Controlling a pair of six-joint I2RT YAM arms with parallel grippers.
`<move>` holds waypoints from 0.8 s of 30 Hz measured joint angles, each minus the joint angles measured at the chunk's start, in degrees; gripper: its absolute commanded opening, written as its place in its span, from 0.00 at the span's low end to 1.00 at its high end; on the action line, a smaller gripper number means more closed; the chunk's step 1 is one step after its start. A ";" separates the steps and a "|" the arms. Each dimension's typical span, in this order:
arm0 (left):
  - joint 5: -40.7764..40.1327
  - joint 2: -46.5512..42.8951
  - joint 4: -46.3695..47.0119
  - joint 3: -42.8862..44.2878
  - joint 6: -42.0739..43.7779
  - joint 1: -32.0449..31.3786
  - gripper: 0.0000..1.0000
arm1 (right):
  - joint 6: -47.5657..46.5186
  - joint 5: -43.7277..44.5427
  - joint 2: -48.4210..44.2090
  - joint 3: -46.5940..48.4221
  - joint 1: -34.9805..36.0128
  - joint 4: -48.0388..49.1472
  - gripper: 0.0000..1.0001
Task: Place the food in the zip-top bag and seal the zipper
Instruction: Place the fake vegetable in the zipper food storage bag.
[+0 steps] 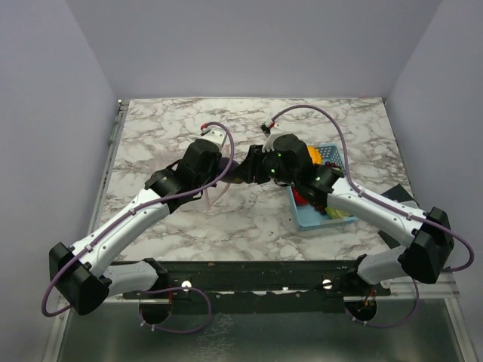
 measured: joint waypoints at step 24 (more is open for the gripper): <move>8.61 -1.55 1.44 0.28 -2.01 1.84 0.00 | 4.72 7.78 11.10 -6.29 0.44 24.41 0.01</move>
